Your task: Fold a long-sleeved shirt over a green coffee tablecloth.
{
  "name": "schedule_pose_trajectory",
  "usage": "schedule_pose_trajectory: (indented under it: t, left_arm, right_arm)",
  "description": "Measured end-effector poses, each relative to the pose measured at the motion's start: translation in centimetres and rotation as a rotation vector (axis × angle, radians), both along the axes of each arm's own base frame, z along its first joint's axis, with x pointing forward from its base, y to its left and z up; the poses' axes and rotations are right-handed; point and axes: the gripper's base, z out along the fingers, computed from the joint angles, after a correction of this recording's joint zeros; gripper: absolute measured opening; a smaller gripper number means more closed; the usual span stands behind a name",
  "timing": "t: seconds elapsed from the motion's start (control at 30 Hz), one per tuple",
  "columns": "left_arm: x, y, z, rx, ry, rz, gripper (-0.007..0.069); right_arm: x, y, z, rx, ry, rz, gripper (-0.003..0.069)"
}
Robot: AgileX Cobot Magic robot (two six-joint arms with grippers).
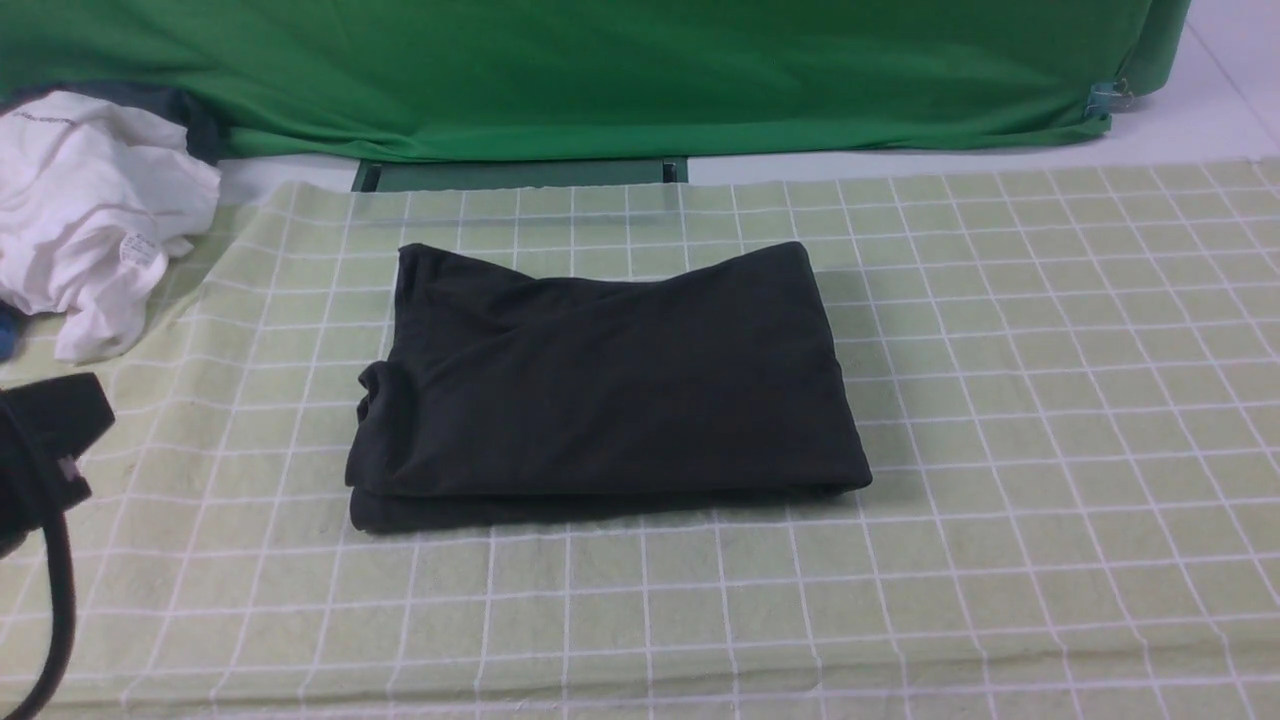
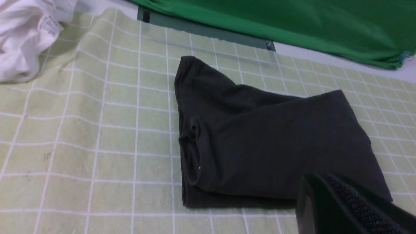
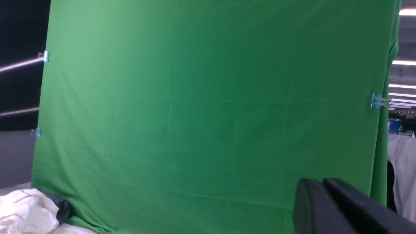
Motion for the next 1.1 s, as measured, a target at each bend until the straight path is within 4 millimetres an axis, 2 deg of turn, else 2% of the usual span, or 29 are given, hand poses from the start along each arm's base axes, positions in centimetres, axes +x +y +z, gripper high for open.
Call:
schedule_pose_trajectory:
  t: [0.2, 0.9, 1.1]
  left_arm:
    - [0.24, 0.0, 0.54, -0.019, -0.061, 0.008, 0.0011]
    - [0.36, 0.04, 0.74, -0.012, -0.09, 0.01, 0.0011]
    - [0.48, 0.46, 0.83, 0.093, -0.122, 0.02, 0.0011]
  right_arm:
    - [0.12, 0.06, -0.26, -0.004, 0.013, 0.002, 0.0114]
    - [0.12, 0.07, -0.26, 0.0, 0.014, 0.004, 0.0174]
    - [0.12, 0.07, -0.26, 0.0, 0.015, 0.004, 0.0192]
